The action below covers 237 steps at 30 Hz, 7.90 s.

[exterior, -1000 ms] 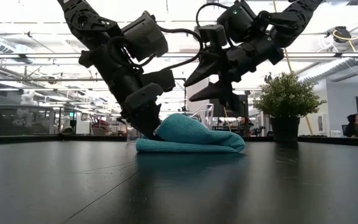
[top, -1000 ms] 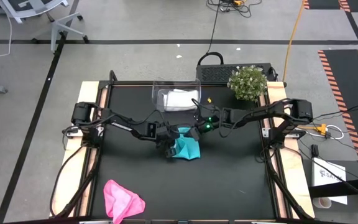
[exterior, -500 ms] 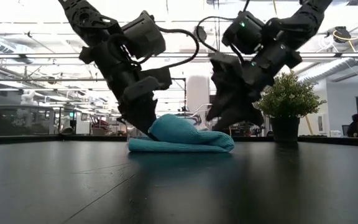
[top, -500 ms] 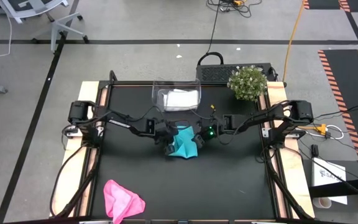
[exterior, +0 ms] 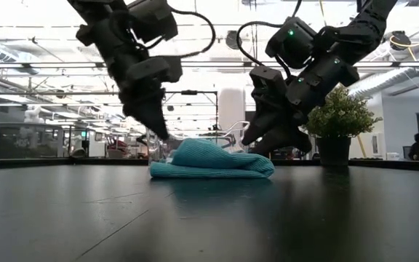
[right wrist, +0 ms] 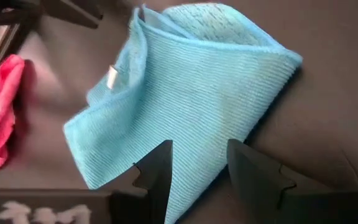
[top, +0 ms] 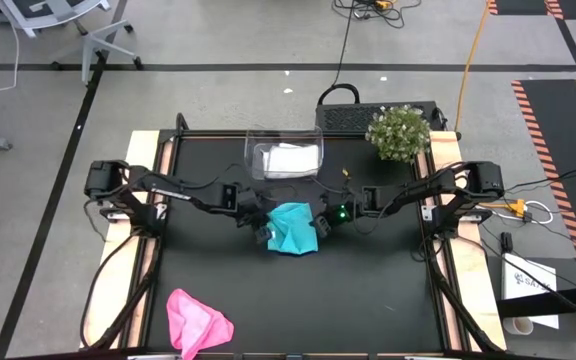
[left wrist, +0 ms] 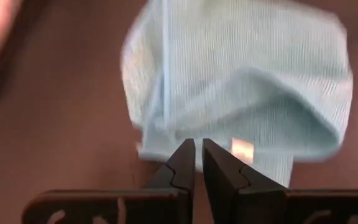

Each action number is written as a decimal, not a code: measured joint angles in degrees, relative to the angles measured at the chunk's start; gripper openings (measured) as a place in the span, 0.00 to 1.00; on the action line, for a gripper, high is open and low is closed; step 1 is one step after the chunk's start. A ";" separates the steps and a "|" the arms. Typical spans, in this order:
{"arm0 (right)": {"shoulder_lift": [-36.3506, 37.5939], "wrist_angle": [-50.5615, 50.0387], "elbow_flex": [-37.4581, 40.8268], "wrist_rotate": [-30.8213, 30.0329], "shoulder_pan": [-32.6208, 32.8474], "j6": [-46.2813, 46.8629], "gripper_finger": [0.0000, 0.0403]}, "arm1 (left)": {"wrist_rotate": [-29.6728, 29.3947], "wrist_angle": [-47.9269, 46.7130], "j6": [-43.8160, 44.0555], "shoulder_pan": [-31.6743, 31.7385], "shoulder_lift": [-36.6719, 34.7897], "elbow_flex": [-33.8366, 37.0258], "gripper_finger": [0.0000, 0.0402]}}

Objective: Fold microfiber towels
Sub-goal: Fold the blue microfiber towel

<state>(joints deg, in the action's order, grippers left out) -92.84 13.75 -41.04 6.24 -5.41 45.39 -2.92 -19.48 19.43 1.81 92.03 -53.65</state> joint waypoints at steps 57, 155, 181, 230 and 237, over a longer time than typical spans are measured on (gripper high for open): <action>0.00 -0.25 -0.04 1.46 0.00 3.43 0.36 | -0.25 16.00 -53.24 -4.99 7.96 -0.20 0.34; 0.02 3.58 -0.01 -4.48 -0.11 -4.52 0.36 | 2.72 -8.11 2.00 -5.54 3.12 -2.58 0.34; -11.48 10.74 -10.86 9.34 1.18 -12.33 0.02 | -4.40 -24.49 16.34 -6.09 6.75 -4.03 0.34; -3.54 -20.91 -16.23 10.12 1.38 -21.86 0.00 | -4.44 1.01 -52.20 -5.51 7.05 -4.06 0.34; -3.54 -20.90 -16.24 10.12 1.38 -21.83 0.00 | -4.48 1.40 -54.96 -3.92 7.06 -4.04 0.34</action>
<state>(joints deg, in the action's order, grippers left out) -96.38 -7.16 -57.28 16.36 -4.03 23.55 -7.40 -18.08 -35.53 -2.11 99.09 -57.69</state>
